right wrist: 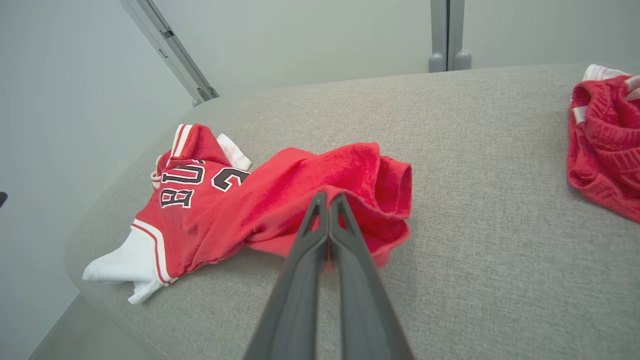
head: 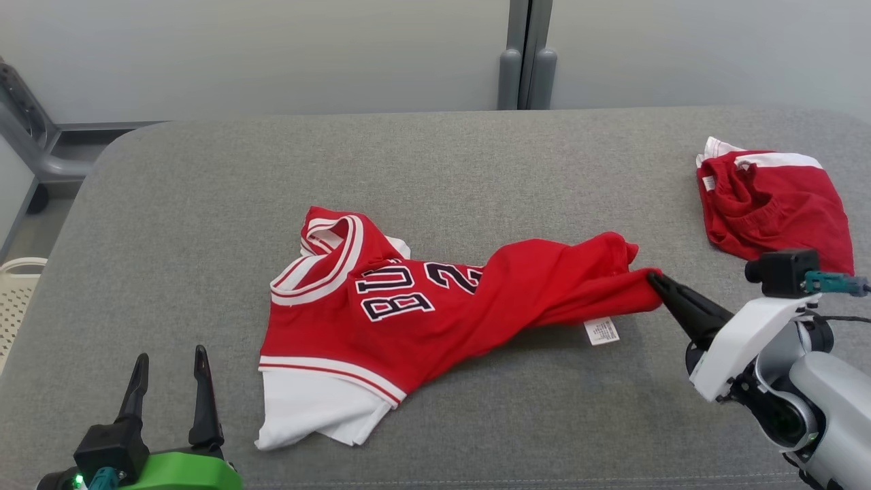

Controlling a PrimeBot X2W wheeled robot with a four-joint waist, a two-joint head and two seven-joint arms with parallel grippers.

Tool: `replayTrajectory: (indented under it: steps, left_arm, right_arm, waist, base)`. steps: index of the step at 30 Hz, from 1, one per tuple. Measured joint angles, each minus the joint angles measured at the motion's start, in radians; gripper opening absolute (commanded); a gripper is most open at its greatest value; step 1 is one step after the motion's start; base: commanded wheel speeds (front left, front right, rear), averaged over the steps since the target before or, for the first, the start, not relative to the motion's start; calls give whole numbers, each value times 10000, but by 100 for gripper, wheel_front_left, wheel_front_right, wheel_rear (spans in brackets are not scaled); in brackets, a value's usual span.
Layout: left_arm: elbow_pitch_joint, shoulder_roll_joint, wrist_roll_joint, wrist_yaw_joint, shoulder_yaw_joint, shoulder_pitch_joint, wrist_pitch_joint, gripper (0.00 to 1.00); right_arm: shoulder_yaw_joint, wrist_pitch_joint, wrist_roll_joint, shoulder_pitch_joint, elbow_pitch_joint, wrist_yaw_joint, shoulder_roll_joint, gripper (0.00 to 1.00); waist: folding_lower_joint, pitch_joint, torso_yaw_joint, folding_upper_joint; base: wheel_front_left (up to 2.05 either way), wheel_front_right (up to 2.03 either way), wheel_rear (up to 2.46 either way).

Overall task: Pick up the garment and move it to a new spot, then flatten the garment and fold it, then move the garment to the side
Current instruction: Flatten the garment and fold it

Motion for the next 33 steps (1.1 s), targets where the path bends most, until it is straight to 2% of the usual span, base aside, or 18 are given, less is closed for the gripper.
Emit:
replayTrajectory:
  steps: [1, 5, 10, 13, 23, 31, 32, 33]
  left_arm:
    - [19, -13, 6, -27, 0, 0, 0, 100]
    - [48, -31, 59, -59, -2, -3, 0, 100]
    - [82, -40, 59, -73, 19, -3, 0, 100]
    - [94, -52, 59, -82, 25, -2, 0, 100]
    - [98, -71, 56, -84, 46, -16, 0, 100]
    - [178, -79, 54, -84, 54, -101, 0, 100]
    - [188, -79, 54, -84, 58, -120, 0, 100]
    - [194, -79, 54, -84, 58, -128, 0, 100]
  right_arm:
    - [-215, 4, 100, -4, -539, 0, -163, 0]
    - [-483, 44, -259, -118, -1152, 0, -374, 0]
    - [-807, 6, -727, -281, -1701, 0, -234, 0]
    - [-832, 349, -1007, -117, -1693, 0, -199, 0]
    - [-686, 1814, -1937, 1132, -221, 0, -180, 0]
    - [-800, 1942, -2105, 1486, 823, 2, 420, 0]
    - [-823, 1944, -2107, 1536, 920, 2, 508, 29]
    - [-848, 1864, -2169, 1556, 966, 2, 546, 100]
  waist:
    - [0, 5, -13, 0]
    - [0, -13, 24, 0]
    - [0, -59, 122, 0]
    - [0, -70, 171, 0]
    - [0, 121, 136, 0]
    - [0, 262, -32, 0]
    - [0, 265, -48, 0]
    - [0, 265, -62, 0]
  base:
    - [0, 0, 0]
    - [0, 0, 0]
    - [0, 0, 0]
    - [0, 0, 0]
    - [0, 0, 0]
    - [0, 0, 0]
    - [0, 0, 0]
    - [0, 0, 0]
